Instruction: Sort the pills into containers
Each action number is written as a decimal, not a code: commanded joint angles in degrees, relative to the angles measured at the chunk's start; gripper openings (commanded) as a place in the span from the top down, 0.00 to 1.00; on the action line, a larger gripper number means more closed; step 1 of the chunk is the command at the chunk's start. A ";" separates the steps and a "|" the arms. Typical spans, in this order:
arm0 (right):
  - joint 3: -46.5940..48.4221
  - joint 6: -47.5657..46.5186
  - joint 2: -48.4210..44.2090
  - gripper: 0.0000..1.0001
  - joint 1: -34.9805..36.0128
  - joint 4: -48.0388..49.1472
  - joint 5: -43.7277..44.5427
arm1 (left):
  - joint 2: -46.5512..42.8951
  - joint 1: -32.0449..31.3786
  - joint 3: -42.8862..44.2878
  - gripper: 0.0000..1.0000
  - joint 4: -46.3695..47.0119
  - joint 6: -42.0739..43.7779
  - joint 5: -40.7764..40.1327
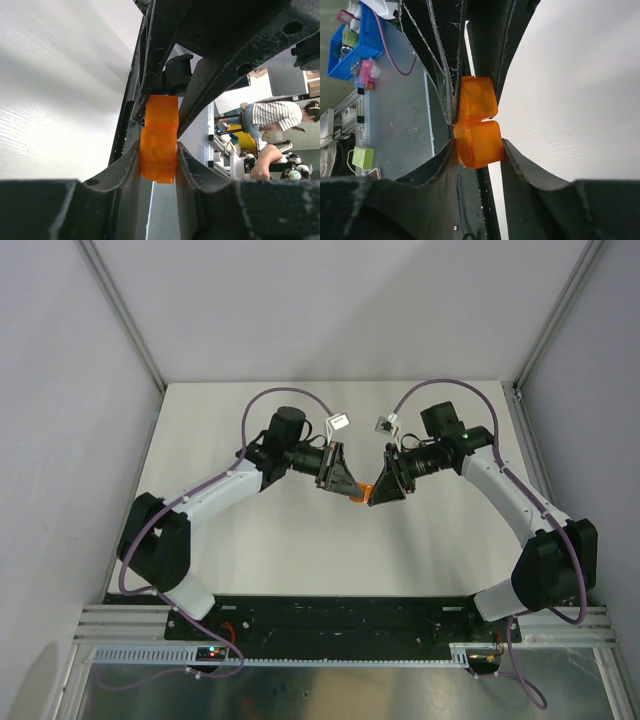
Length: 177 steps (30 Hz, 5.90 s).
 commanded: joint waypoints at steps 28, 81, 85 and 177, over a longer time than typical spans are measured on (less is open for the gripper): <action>-0.30 7.66 -17.93 0.01 -2.20 10.90 28.26 | 12.40 9.48 6.83 1.00 -10.79 16.57 -10.88; -14.01 9.51 -29.05 0.01 -4.02 13.85 35.48 | 30.67 12.07 13.10 0.66 -13.34 14.69 -14.97; -14.29 9.48 -29.29 0.00 -4.09 14.00 35.63 | 30.28 12.25 12.70 0.65 -13.41 14.83 -15.04; -5.18 6.10 1.56 1.00 2.11 14.84 -4.33 | 1.43 -0.03 5.69 0.64 -14.88 27.73 -3.52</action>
